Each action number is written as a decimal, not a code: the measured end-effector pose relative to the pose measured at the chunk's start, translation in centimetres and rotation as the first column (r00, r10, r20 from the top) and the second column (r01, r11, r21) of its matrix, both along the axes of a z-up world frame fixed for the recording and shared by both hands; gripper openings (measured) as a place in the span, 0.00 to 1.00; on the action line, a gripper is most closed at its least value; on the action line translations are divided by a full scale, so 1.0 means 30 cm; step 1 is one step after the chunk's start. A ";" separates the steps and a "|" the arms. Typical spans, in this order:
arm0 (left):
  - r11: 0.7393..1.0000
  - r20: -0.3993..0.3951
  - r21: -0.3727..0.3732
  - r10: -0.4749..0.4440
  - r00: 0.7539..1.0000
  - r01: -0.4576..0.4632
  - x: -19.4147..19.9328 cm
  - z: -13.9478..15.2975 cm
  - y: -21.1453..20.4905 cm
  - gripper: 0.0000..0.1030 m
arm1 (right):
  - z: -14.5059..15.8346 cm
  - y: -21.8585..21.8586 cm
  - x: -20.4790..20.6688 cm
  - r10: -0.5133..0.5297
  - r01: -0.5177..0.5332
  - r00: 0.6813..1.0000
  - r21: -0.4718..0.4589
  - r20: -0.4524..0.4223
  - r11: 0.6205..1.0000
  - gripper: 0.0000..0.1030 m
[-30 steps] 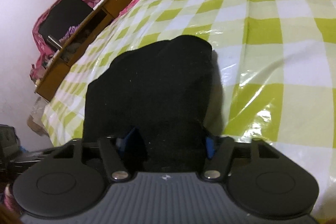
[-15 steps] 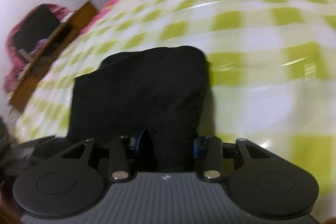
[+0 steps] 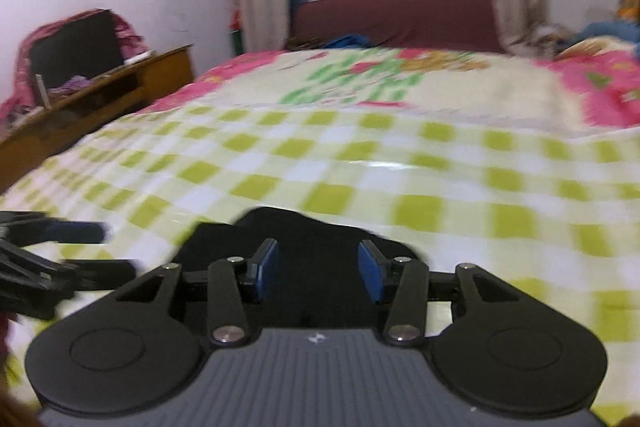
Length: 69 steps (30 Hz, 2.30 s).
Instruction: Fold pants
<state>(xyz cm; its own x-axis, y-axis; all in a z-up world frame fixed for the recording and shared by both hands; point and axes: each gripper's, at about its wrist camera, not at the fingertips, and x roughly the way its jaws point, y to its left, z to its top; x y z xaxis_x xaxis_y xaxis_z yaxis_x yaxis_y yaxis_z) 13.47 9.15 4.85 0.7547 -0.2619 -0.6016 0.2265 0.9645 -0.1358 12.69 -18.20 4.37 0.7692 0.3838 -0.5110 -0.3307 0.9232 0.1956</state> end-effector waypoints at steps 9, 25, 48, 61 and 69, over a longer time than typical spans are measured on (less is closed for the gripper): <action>0.998 -0.179 -0.062 0.018 0.984 -0.030 0.179 -0.237 0.009 1.00 | -0.208 -0.096 0.194 -0.097 0.143 0.962 0.171 -0.255 0.975 0.29; 0.993 -0.069 0.097 0.075 0.995 -0.068 -0.103 -0.172 -0.029 1.00 | -0.137 -0.014 -0.389 -0.139 0.131 0.988 -0.122 -0.062 0.984 0.44; 0.981 -0.053 0.185 0.065 0.996 -0.054 -0.396 -0.139 -0.100 1.00 | -0.117 -0.036 -0.595 -0.225 0.225 0.970 -0.008 -0.087 0.974 0.46; 0.988 -0.047 0.150 -0.015 0.999 0.021 -0.433 -0.131 -0.138 1.00 | -0.109 -0.008 -0.642 -0.221 0.219 0.973 -0.029 -0.062 0.975 0.50; 0.990 -0.054 0.142 0.016 0.998 -0.009 -0.423 -0.143 -0.125 1.00 | -0.125 0.008 -0.634 -0.196 0.192 0.977 -0.045 -0.082 0.980 0.51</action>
<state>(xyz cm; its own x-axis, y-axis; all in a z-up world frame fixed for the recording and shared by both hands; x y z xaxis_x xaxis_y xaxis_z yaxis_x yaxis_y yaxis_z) 0.77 5.40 0.56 0.7224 -0.1620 -0.6723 0.2103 0.9776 -0.0096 -6.33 -17.96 0.62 0.7798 0.2113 -0.5893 -0.1281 0.9753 0.1802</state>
